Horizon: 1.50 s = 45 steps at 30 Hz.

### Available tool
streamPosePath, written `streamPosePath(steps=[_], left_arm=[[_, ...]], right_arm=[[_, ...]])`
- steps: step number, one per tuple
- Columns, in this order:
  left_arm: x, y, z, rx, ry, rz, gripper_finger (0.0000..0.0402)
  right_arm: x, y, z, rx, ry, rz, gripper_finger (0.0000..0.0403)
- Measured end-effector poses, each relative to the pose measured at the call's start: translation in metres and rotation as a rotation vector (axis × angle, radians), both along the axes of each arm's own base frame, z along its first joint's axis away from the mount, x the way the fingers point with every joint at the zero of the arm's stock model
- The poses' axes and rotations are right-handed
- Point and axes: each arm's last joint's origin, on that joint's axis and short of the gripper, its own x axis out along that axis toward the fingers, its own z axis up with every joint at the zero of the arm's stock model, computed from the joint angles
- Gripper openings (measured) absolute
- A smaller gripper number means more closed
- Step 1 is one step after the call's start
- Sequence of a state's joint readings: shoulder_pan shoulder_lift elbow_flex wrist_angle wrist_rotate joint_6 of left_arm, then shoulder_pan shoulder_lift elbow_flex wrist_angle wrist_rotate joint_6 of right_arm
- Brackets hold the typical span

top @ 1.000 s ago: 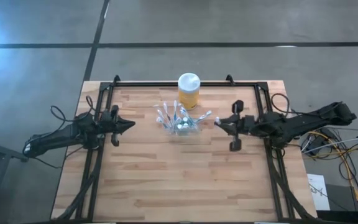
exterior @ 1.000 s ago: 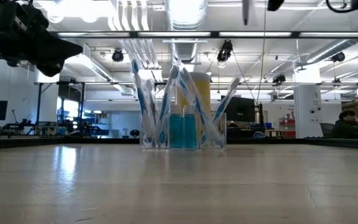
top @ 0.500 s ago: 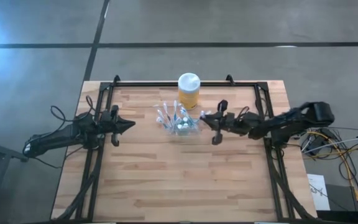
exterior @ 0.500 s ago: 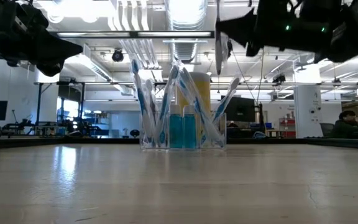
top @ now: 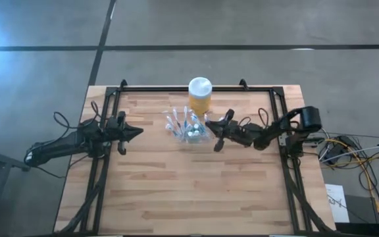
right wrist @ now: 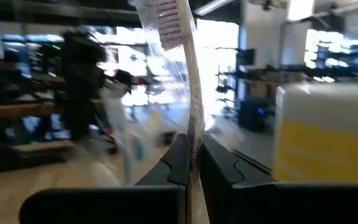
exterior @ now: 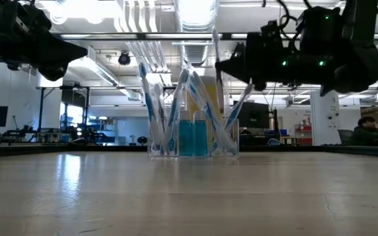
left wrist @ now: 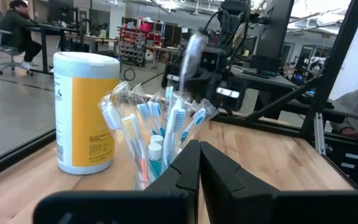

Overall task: Pick & Place toothbrushing station
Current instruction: Put the purple toothbrush into the transparent organizer

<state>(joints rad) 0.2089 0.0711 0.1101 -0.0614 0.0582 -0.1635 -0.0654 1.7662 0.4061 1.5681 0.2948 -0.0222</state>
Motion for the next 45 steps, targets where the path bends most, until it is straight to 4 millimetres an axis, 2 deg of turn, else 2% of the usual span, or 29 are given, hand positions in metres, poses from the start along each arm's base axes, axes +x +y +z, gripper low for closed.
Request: streamPosePath(steps=[3,13,24,33,37,45], left_arm=[[0.0,0.0,0.0,-0.001,-0.001,0.001,0.0012],[0.0,0.0,0.0,-0.001,-0.001,0.007,0.0012],[0.0,0.0,0.0,0.0,-0.001,0.008,0.0012],[0.0,0.0,0.0,0.0,-0.002,0.008,0.0012],[0.0,0.0,0.0,0.0,-0.001,0.008,0.0012],[0.0,0.0,0.0,0.01,0.0,0.008,0.0012]], right_arm=[[0.002,-0.002,-0.01,0.025,0.031,-0.048,0.0013],[0.011,-0.003,-0.029,0.051,0.088,-0.049,0.0013],[0.021,-0.003,-0.061,0.089,0.176,-0.072,0.0013],[0.021,-0.003,-0.063,0.125,0.164,-0.081,0.0014],[0.021,-0.003,-0.053,0.114,0.144,-0.058,0.0043],[0.018,-0.002,-0.028,0.114,0.177,-0.057,0.0148]])
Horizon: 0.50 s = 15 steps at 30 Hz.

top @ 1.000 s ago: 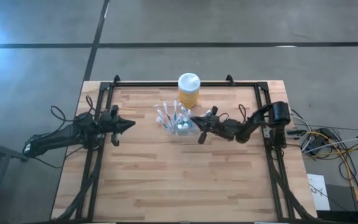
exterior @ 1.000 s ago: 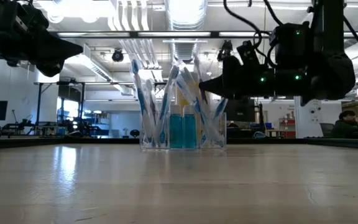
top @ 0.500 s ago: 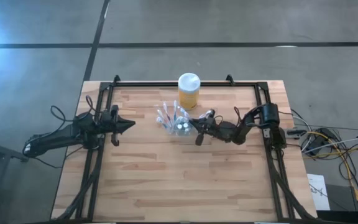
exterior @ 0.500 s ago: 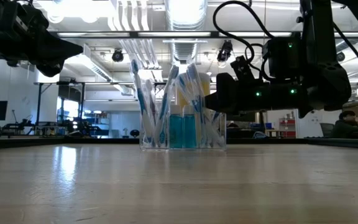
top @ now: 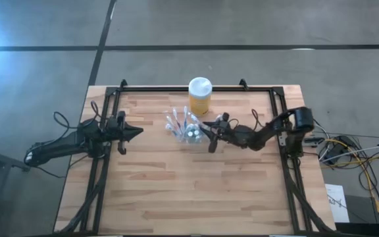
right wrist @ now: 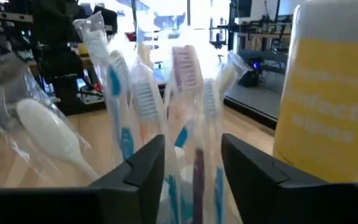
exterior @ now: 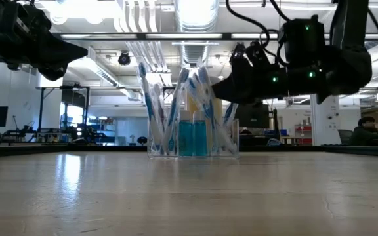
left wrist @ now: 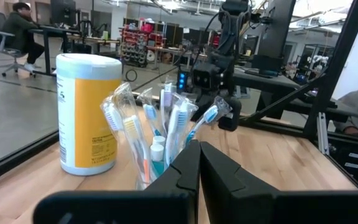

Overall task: Pick & Place toothbrushing station
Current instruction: Put the purple toothbrush into the transparent organizer, then return to Home Position

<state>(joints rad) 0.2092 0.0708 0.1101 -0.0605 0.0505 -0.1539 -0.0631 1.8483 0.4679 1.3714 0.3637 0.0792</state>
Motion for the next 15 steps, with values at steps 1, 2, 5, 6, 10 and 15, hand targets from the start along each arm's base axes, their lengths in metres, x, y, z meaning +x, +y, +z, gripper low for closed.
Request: streamPosePath(steps=[1,2,5,6,10,15], left_arm=[[0.0,0.0,0.0,0.001,0.0,0.0,0.0012],[0.0,0.0,0.0,0.004,0.001,0.0,0.0012],[0.0,0.0,0.0,0.034,0.005,-0.002,0.0012],[0.0,0.0,0.001,0.047,0.005,-0.003,0.0012],[-0.002,0.0,0.008,0.11,-0.006,-0.005,0.0012],[-0.004,-0.001,0.018,0.192,-0.024,-0.014,0.0012]], right_arm=[[-0.001,0.0,0.004,0.001,0.008,0.0,0.0156],[-0.002,0.0,0.008,0.001,0.018,-0.002,0.0163],[-0.007,0.0,0.022,-0.002,0.041,-0.002,0.0176],[-0.009,0.001,0.03,-0.009,0.044,0.0,0.0178],[-0.024,0.003,0.059,-0.031,0.079,0.045,0.0181],[-0.052,0.007,0.094,-0.059,0.116,0.158,0.0169]])
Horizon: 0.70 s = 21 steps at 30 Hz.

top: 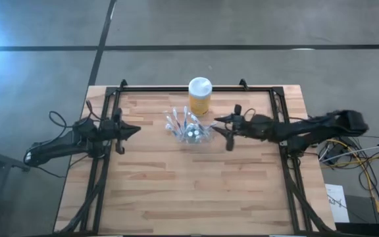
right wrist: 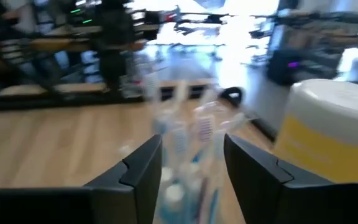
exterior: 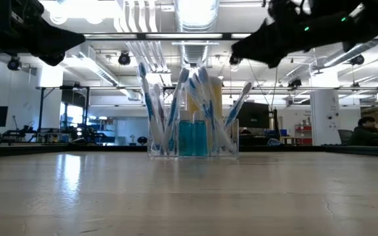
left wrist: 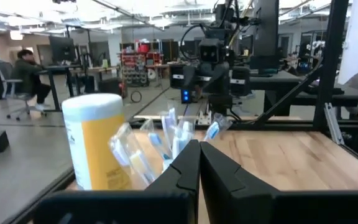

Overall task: Pick & Place toothbrushing station
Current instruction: Return to Home Position

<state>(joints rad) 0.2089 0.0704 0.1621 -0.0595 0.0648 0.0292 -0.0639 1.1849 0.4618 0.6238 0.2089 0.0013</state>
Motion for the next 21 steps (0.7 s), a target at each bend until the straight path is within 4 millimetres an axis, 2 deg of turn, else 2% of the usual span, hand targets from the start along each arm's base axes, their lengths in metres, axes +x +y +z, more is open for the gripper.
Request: streamPosePath(steps=[4,9,13,16,21], left_arm=[[-0.001,0.001,0.002,0.005,-0.006,0.031,0.0005],[0.001,0.003,-0.002,0.006,0.021,0.088,0.0003],[0.003,0.004,-0.003,0.015,0.037,0.085,0.0002],[0.002,0.004,-0.002,0.023,0.028,0.084,0.0002],[0.0,0.003,0.0,0.023,0.005,0.071,0.0001]], right_arm=[[-0.024,0.004,0.018,0.029,0.003,0.08,0.0142],[-0.055,0.006,0.026,0.046,-0.086,0.087,0.0073],[-0.076,0.008,0.016,0.033,-0.195,0.126,0.0017],[-0.089,0.01,0.003,0.027,-0.286,0.158,0.0012],[-0.107,0.01,-0.014,0.034,-0.344,0.155,0.0008]])
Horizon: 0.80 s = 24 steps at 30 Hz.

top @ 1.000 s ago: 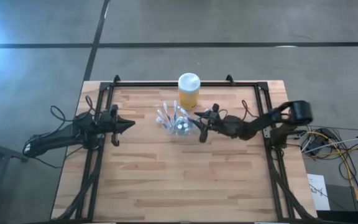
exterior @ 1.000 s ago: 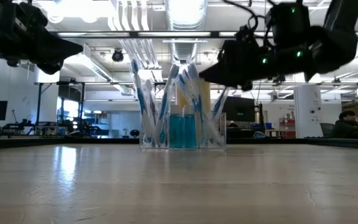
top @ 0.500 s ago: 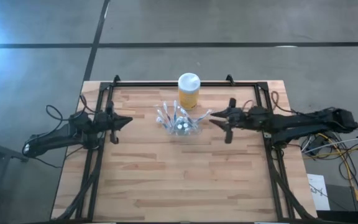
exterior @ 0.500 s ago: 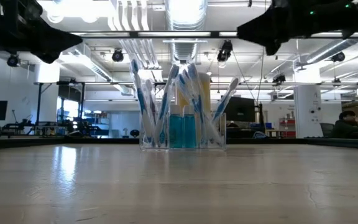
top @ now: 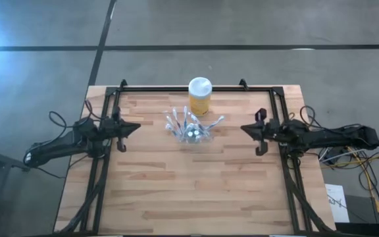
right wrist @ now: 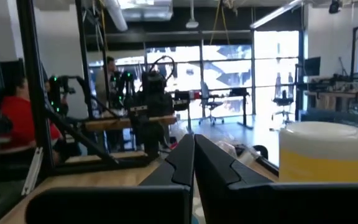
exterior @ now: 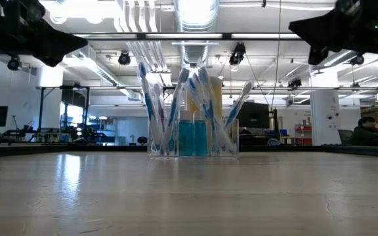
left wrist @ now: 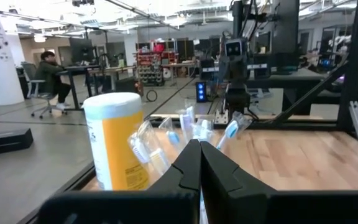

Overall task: Pick & Place toothbrushing station
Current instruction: Return to Home Position

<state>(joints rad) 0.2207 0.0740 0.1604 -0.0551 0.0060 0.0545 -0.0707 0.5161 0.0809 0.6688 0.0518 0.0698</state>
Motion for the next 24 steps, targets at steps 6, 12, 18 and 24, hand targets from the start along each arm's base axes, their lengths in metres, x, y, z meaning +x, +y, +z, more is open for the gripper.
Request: streamPosePath(steps=[6,12,18,24], left_arm=[[-0.002,-0.001,0.001,-0.003,-0.02,-0.005,0.0001],[-0.002,-0.001,0.002,-0.004,-0.026,-0.012,0.0001],[-0.007,-0.002,0.003,-0.016,-0.058,-0.035,0.0001],[-0.007,-0.003,0.002,-0.017,-0.041,-0.038,0.0001]], right_arm=[[-0.015,0.001,-0.013,0.028,-0.04,0.006,0.0008],[-0.025,0.002,-0.011,0.023,-0.064,0.005,0.0008],[-0.036,0.002,-0.01,-0.032,-0.079,-0.015,0.0008],[-0.039,0.001,-0.012,-0.027,-0.069,-0.077,0.0008]])
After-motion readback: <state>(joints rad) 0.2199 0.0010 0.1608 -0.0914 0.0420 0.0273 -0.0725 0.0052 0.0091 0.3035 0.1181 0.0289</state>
